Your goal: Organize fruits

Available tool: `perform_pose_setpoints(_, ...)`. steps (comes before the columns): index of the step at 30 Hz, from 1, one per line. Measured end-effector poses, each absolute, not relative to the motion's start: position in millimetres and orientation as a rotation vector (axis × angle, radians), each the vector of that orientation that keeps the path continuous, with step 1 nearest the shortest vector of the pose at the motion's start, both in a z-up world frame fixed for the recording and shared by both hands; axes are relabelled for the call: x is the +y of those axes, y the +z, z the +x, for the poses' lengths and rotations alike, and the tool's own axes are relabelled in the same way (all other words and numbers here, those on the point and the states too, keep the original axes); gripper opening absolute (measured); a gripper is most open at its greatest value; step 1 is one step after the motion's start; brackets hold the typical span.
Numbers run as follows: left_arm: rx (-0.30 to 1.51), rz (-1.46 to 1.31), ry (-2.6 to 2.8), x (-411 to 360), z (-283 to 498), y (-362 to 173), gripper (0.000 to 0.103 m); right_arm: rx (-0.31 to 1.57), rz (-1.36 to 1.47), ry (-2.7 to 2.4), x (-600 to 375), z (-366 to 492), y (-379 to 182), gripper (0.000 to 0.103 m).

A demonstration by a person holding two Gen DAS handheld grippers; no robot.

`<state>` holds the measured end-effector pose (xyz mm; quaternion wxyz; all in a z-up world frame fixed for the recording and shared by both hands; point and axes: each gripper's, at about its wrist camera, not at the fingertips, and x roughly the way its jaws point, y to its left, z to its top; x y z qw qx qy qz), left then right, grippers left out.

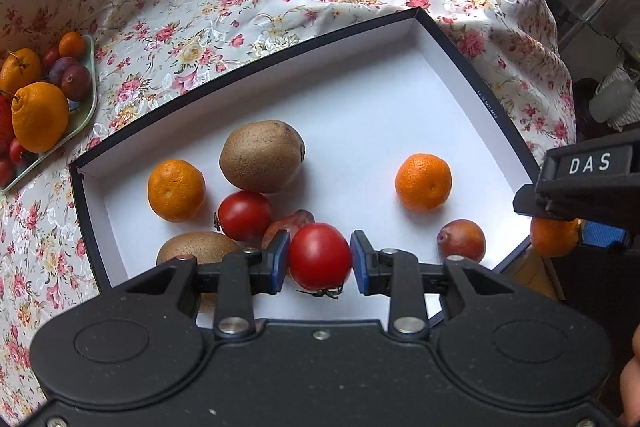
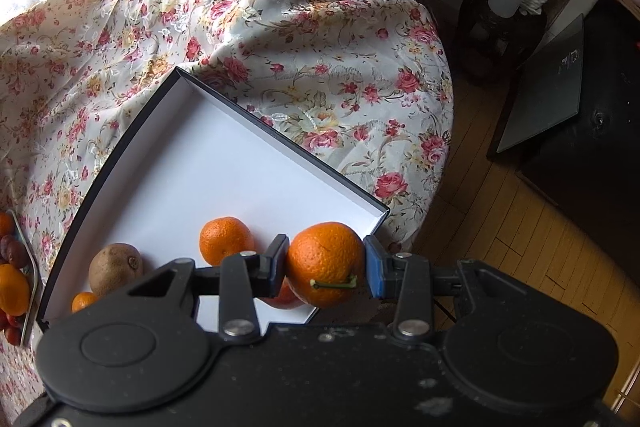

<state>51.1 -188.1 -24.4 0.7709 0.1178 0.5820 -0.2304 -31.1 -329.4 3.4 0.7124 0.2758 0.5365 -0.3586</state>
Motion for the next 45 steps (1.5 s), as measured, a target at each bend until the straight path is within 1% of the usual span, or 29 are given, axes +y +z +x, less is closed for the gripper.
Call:
perform_pose_setpoints(8, 1.27, 0.282, -0.499, -192, 47, -26, 0.044, 1.178, 0.606, -0.777, -325, -29, 7, 0.042)
perform_pose_setpoints(18, 1.282, 0.272, -0.491, -190, 50, -26, 0.045, 1.123, 0.675, -0.763, -327, -34, 13, 0.043)
perform_pose_setpoints(24, 1.286, 0.27, -0.49, -191, 49, -25, 0.045, 1.12, 0.634, -0.769, -323, -33, 16, 0.043)
perform_pose_setpoints(36, 1.273, 0.213, -0.457, -176, 54, -10, 0.045, 1.166, 0.622, -0.756, -320, -32, 14, 0.043)
perform_pose_setpoints(45, 1.235, 0.206, -0.394, -150, 53, 4, 0.046, 1.197, 0.553, -0.697, -292, -21, 19, 0.043)
